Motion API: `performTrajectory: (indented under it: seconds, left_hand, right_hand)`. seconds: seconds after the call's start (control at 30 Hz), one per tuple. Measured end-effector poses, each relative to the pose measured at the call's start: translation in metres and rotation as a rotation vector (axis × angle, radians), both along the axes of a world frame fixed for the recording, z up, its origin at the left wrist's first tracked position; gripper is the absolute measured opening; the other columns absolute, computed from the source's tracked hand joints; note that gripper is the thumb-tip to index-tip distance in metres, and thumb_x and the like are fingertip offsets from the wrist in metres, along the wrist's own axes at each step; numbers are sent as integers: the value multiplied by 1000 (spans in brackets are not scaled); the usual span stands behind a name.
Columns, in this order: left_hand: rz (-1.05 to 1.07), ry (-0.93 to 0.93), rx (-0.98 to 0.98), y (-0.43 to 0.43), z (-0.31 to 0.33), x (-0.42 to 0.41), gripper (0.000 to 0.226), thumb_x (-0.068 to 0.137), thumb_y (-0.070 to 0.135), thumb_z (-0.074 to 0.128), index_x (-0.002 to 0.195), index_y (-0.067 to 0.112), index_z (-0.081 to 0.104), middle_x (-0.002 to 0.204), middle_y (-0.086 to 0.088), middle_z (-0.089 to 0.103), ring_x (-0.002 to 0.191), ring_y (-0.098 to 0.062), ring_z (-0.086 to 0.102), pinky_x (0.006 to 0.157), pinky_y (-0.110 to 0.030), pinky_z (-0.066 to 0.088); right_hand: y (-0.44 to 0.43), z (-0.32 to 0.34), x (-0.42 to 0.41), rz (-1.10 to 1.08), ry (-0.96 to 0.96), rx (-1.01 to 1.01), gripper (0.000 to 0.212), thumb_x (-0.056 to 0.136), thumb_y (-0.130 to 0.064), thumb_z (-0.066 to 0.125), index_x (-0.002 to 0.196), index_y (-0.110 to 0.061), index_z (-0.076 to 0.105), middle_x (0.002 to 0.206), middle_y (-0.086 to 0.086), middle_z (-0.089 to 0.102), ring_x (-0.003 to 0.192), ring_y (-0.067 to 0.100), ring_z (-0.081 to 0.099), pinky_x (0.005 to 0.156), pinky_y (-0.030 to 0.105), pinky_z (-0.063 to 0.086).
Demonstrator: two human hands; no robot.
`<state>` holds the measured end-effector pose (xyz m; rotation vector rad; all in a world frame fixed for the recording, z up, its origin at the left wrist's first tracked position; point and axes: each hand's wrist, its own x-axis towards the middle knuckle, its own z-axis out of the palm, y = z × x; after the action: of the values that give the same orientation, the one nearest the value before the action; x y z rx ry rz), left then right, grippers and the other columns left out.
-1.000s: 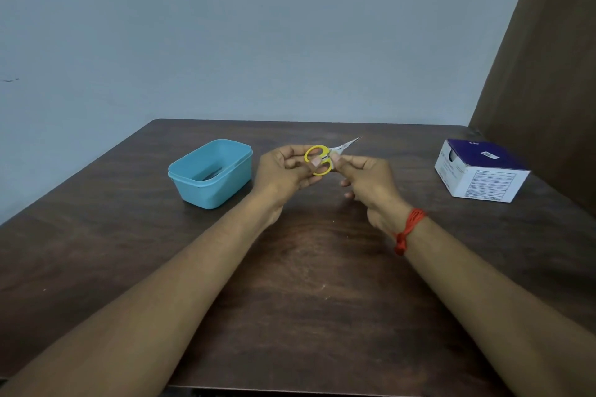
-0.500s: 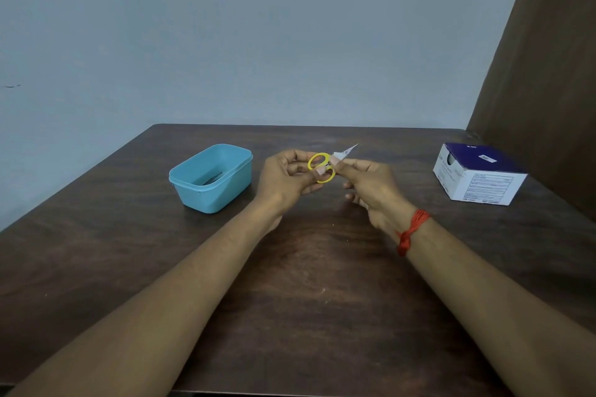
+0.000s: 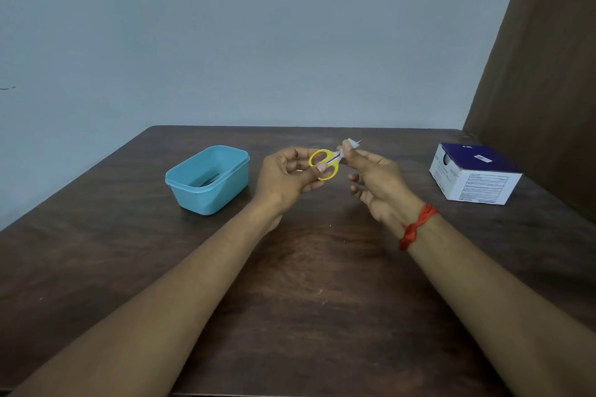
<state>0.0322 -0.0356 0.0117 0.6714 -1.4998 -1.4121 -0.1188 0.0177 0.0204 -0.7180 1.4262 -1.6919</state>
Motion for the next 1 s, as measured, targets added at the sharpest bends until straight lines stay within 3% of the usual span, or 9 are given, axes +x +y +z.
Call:
performTrajectory:
  seconds: [0.13, 0.4, 0.53, 0.67, 0.77, 0.9, 1.0]
  left_hand:
    - [2, -11, 1, -2, 0, 0, 25, 87, 3, 74, 112, 1, 71, 99, -19, 76, 86, -22, 74, 75, -31, 63]
    - [192, -131, -132, -18, -5, 4, 24, 97, 10, 64, 114, 25, 72, 96, 4, 75, 81, -6, 68, 69, -23, 56]
    - [276, -208, -287, -20, -3, 4, 26, 100, 10, 59, 118, 24, 72, 99, 2, 75, 77, -8, 63, 75, -33, 56]
    - [332, -254, -349, -23, 2, 9, 30, 102, 10, 53, 121, 25, 71, 92, 0, 71, 76, -15, 59, 80, -39, 56]
    - [363, -271, -402, -23, 3, 12, 32, 102, 7, 51, 119, 26, 71, 87, 6, 67, 76, -21, 64, 74, -30, 54]
    - [421, -199, -382, -24, 7, 14, 26, 102, 5, 51, 118, 21, 64, 96, 4, 70, 69, -5, 64, 72, -21, 53]
    - [431, -184, -373, -24, 8, 16, 17, 102, 6, 53, 107, 19, 62, 90, 12, 71, 65, 1, 63, 70, -17, 52]
  right_hand:
    - [1, 4, -8, -66, -25, -50, 32, 85, -45, 76, 101, -18, 78, 99, -10, 78, 62, 5, 43, 51, 18, 39]
    - [3, 4, -7, 83, 55, 53, 36, 83, -45, 78, 106, -17, 75, 96, -7, 79, 69, 8, 43, 52, 19, 39]
    - [6, 9, -12, 81, 247, 48, 30, 84, -43, 78, 94, -15, 77, 91, -4, 79, 67, 8, 43, 54, 22, 38]
    - [13, 13, -20, 218, 455, 28, 24, 87, -39, 76, 89, -15, 80, 91, -2, 79, 65, 8, 45, 57, 23, 40]
    - [13, 12, -18, 234, 616, -7, 18, 91, -31, 73, 90, -15, 80, 86, 2, 78, 60, 2, 48, 53, 17, 41]
    - [11, 13, -20, 194, 661, -77, 17, 95, -23, 68, 93, -9, 77, 86, 9, 76, 51, -2, 48, 49, 11, 40]
    - [9, 14, -24, 204, 716, -131, 18, 98, -17, 64, 98, -5, 76, 85, 8, 73, 52, -8, 54, 49, 8, 40]
